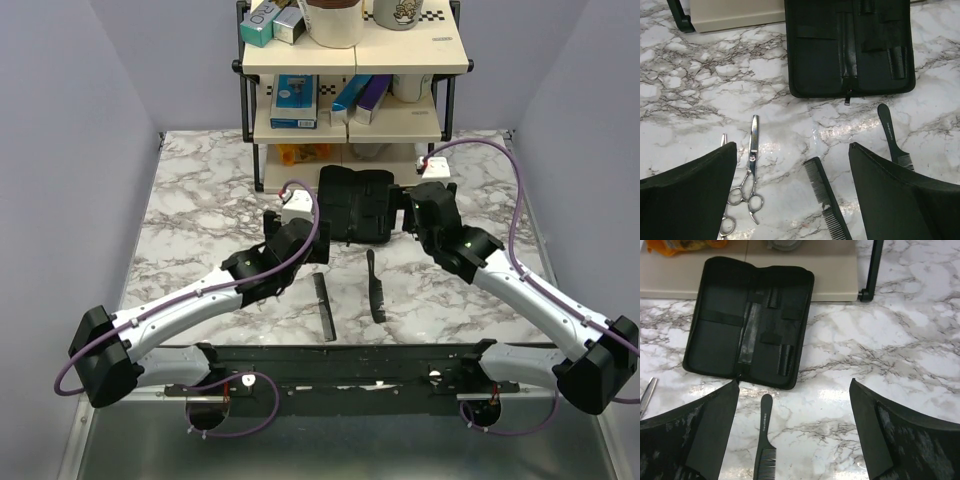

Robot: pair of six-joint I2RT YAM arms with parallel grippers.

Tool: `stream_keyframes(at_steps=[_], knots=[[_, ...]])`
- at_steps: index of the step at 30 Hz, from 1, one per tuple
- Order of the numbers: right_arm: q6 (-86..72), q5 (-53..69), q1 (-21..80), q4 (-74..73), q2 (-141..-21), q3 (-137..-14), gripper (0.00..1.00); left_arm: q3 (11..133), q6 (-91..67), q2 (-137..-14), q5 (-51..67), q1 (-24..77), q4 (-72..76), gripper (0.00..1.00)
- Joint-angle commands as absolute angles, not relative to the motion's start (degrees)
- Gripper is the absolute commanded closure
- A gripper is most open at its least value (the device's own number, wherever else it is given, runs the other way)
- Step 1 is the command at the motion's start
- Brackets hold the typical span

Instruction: Sort the hair-cutting tools

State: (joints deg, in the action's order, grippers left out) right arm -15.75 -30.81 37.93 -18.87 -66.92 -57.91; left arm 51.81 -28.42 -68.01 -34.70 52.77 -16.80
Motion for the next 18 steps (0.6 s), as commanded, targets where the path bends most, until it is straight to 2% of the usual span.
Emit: stream_keyframes(at_steps=[1,5,13,18], knots=[[-19.06,-36.65,38.41,-21.71,-66.89,-59.77,0.00,52.82,-26.46,-65.39,-32.08,53.79,-15.39,0.01],[-18.29,-36.22,38.15,-21.45,-64.86,-56.70,0.00,51.24,-27.07,-64.25,-32.78,53.79,-14.24,0.01],[-20.92,-32.17,37.97,-24.79,-69.86,-58.27,0.00,50.62,-30.84,-62.58,-36.30,53.79,-19.14,0.01],[-20.13,-25.17,37.97,-26.10,-71.46,-57.92,0.00,48.96,-33.75,-59.51,-33.58,53.79,-21.71,0.01]])
